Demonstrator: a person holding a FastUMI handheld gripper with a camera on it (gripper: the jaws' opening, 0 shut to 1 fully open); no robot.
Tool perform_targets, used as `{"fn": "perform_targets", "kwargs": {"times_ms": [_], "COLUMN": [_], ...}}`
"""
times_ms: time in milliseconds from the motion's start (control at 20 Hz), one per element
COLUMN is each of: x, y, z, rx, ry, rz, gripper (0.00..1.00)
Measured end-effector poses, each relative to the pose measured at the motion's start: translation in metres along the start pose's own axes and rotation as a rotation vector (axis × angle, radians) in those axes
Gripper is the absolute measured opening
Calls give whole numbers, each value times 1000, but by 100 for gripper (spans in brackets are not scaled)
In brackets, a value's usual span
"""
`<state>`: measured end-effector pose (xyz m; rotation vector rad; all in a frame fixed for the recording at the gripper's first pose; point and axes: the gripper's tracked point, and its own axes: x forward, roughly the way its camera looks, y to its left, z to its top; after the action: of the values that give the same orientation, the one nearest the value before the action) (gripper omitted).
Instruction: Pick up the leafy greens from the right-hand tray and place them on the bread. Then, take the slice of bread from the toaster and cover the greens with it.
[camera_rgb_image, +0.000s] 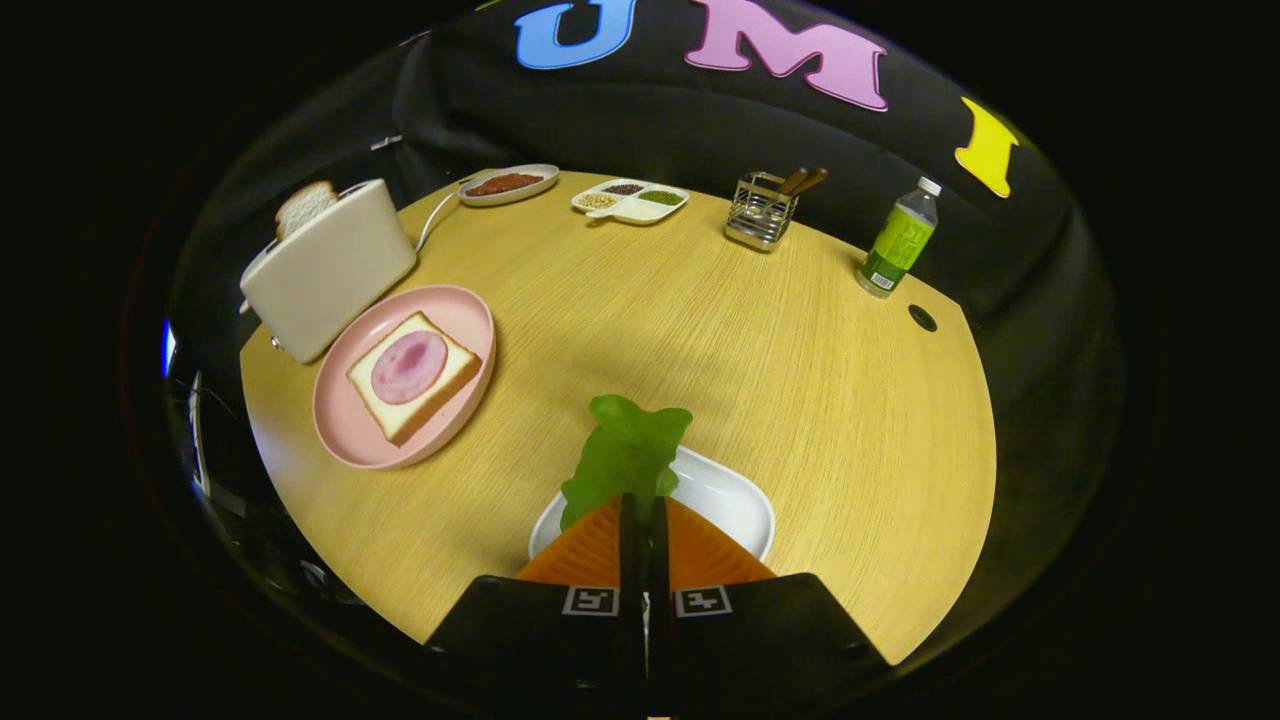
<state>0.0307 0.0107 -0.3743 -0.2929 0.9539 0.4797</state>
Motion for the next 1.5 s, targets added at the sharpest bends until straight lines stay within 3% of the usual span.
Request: {"fn": "perform_targets", "kwargs": {"times_ms": [350,650,1250,1500], "x": [-54,-74,-12,15], "y": [26,78,173,194], "z": [46,81,99,98], "rx": [-3,7,38,-3], "ry": [-123,-197,-166,-136], "rz": [1,47,121,118], "gripper": [6,6,6,7]}}
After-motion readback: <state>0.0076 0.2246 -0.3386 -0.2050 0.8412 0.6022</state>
